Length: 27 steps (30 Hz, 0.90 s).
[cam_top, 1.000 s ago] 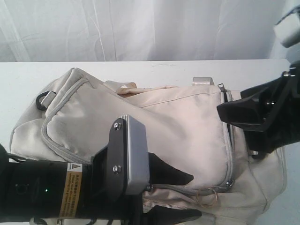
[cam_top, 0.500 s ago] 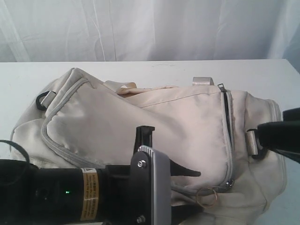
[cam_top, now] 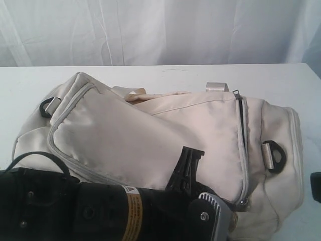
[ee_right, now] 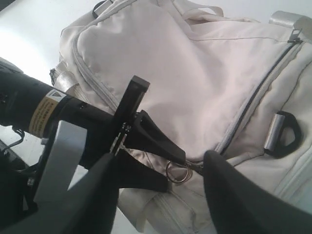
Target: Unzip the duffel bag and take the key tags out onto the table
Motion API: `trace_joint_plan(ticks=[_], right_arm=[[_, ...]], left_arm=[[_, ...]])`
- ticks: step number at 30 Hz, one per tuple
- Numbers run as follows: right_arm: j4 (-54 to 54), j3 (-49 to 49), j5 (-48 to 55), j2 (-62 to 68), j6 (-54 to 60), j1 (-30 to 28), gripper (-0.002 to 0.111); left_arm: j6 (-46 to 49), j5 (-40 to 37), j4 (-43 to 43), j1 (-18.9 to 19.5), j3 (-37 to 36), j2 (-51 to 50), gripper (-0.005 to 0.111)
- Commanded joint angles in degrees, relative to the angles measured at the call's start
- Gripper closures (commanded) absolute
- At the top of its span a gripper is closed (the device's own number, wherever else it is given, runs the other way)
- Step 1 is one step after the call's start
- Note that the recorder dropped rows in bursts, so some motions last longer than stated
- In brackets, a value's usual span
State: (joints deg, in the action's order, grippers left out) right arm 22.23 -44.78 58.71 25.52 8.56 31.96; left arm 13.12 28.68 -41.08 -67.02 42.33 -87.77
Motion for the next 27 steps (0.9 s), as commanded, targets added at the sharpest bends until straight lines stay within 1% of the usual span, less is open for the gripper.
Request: trace_joint_plan(ticks=[1, 4, 10, 15, 20, 25, 27], right_arm=[[-0.4, 0.0, 0.3, -0.7, -0.3, 0.0, 0.058], [-0.4, 0.0, 0.4, -0.9, -0.3, 0.0, 0.058], [-0.4, 0.0, 0.4, -0.9, -0.3, 0.0, 0.058], [-0.3, 0.0, 0.4, -0.8, -0.3, 0.0, 0.058], [-0.2, 0.0, 0.4, -0.8, -1.2, 0.0, 0.058], [-0.2, 0.0, 0.4, -0.8, -1.4, 0.0, 0.058], [-0.2, 0.0, 0.4, -0.8, -1.4, 0.0, 0.058]], left_arm=[[0.2, -2.5, -1.0, -0.5, 0.1, -1.0, 0.054], [0.7, -3.4, -1.0, -0.5, 0.1, -1.0, 0.055], [5.8, -7.5, -1.0, -0.5, 0.1, -1.0, 0.063], [8.7, -6.2, -1.0, -0.5, 0.1, -1.0, 0.063], [12.4, -5.8, 1.0, -0.5, 0.1, -1.0, 0.063], [12.8, -5.7, 1.3, -0.5, 0.1, -1.0, 0.063], [12.8, -4.5, 1.3, -0.5, 0.3, -1.7, 0.063]])
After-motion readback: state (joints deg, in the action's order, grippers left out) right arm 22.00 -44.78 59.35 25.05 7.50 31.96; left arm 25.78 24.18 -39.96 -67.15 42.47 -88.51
